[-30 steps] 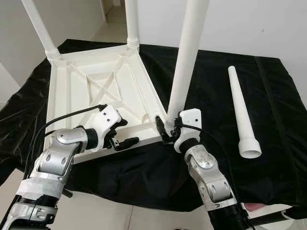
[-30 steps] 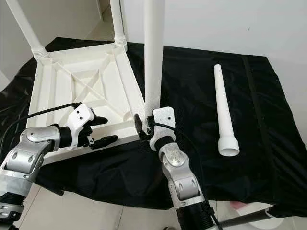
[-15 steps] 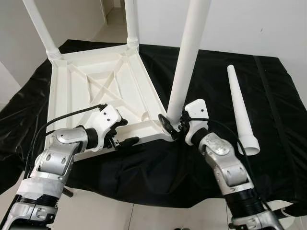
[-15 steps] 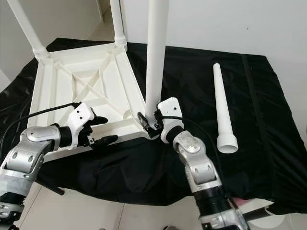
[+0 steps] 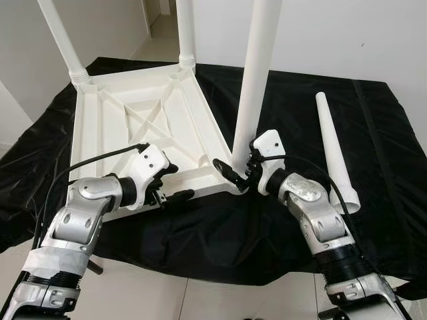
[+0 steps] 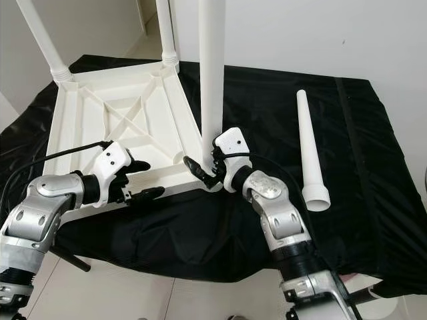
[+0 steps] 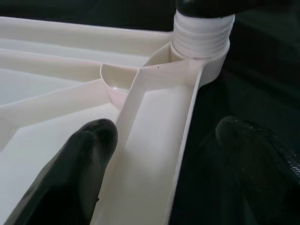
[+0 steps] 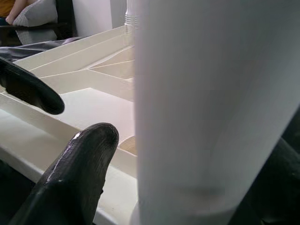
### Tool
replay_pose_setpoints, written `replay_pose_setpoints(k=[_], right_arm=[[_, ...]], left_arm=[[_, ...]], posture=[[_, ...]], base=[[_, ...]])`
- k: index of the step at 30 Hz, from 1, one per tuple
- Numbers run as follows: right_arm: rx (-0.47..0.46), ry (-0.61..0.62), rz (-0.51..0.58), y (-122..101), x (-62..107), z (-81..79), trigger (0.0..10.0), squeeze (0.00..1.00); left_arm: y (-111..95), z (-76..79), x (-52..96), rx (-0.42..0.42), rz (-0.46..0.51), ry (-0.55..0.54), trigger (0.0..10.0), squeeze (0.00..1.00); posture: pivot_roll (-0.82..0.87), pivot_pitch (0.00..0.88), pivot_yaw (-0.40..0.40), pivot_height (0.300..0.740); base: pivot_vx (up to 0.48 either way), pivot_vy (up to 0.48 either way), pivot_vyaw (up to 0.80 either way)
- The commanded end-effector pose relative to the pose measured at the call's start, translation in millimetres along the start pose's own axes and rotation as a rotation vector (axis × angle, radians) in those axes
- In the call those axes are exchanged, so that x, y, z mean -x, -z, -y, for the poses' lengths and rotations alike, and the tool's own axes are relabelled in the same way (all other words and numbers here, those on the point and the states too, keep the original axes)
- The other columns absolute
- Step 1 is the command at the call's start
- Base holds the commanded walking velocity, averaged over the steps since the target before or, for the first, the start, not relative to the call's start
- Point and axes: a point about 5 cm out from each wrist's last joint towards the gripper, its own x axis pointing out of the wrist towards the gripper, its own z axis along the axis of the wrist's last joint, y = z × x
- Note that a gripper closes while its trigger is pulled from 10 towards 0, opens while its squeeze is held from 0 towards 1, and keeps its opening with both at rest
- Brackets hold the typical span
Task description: Building children table
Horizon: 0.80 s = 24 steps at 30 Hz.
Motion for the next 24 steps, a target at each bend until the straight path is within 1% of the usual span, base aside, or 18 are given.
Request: replay_pose_setpoints(k=[1, 4, 6, 8, 10, 11, 12, 13, 14, 15, 18, 24], right_arm=[[0.004, -0.01, 0.0, 0, -1.4, 0.7, 10.0, 0.0], [0.009, -0.023, -0.012, 2, -3.2, 2.2, 10.0, 0.0], [0.008, -0.026, -0.014, 3, -3.7, 2.7, 10.0, 0.0], [0.007, -0.031, -0.016, 3, -4.7, 3.1, 10.0, 0.0], [0.007, -0.031, -0.016, 3, -4.7, 3.1, 10.0, 0.0], [0.006, -0.035, -0.015, 4, -5.4, 3.3, 10.0, 0.0], [0.006, -0.035, -0.015, 4, -5.4, 3.3, 10.0, 0.0], [0.006, -0.037, -0.016, 4, -6.0, 3.6, 10.0, 0.0], [0.006, -0.04, -0.015, 4, -7.0, 4.2, 10.0, 0.0], [0.006, -0.04, -0.015, 4, -7.0, 4.2, 10.0, 0.0], [0.008, -0.046, -0.011, 4, -9.0, 5.3, 10.0, 0.0], [0.008, -0.045, -0.006, 3, -10.5, 7.5, 10.0, 0.0]], left_arm=[[-8, -4.4, 1.4, 0.002, 0.031, -0.063, 10.0, 0.0], [-17, -2.2, 2.5, 0.016, 0.078, -0.032, 10.0, 0.0], [-19, -0.9, 2.8, 0.018, 0.089, -0.018, 10.0, 0.0], [-27, 5.3, 4.7, 0.029, 0.13, 0.048, 10.0, 0.0], [-27, 5.3, 4.7, 0.029, 0.13, 0.048, 10.0, 0.0], [-31, 8.4, 6.0, 0.035, 0.153, 0.081, 10.0, 0.0], [-31, 8.4, 6.0, 0.035, 0.153, 0.081, 10.0, 0.0], [-35, 11.1, 7.3, 0.028, 0.17, 0.111, 10.0, 0.0], [-39, 13.9, 8.8, 0.004, 0.175, 0.141, 10.0, 0.0], [-39, 13.9, 8.8, 0.004, 0.175, 0.141, 10.0, 0.0], [-41, 18.7, 10.7, -0.052, 0.155, 0.19, 10.0, 0.0], [-41, 20.9, 11.2, -0.07, 0.142, 0.207, 10.0, 0.0]], posture=[[-0.05, 0.134, 0.08, 0.74], [-0.05, 0.134, 0.08, 0.74], [-0.05, 0.134, 0.08, 0.74], [-0.05, 0.134, 0.08, 0.74], [-0.05, 0.134, 0.08, 0.74], [-0.05, 0.134, 0.08, 0.74], [-0.05, 0.134, 0.08, 0.74], [-0.05, 0.134, 0.078, 0.74], [-0.05, 0.132, 0.078, 0.74], [-0.05, 0.132, 0.078, 0.74], [-0.05, 0.132, 0.078, 0.74], [-0.05, 0.127, 0.074, 0.74]], base=[[0.0, 0.0, 0.0], [0.0, 0.0, 0.0], [0.0, 0.0, 0.0], [0.0, 0.0, 0.0], [0.0, 0.0, 0.0], [0.0, 0.0, 0.0], [0.0, 0.0, 0.0], [0.0, 0.0, 0.0], [0.0, 0.0, 0.0], [0.0, 0.0, 0.0], [0.0, 0.0, 0.0], [0.0, 0.0, 0.0]])
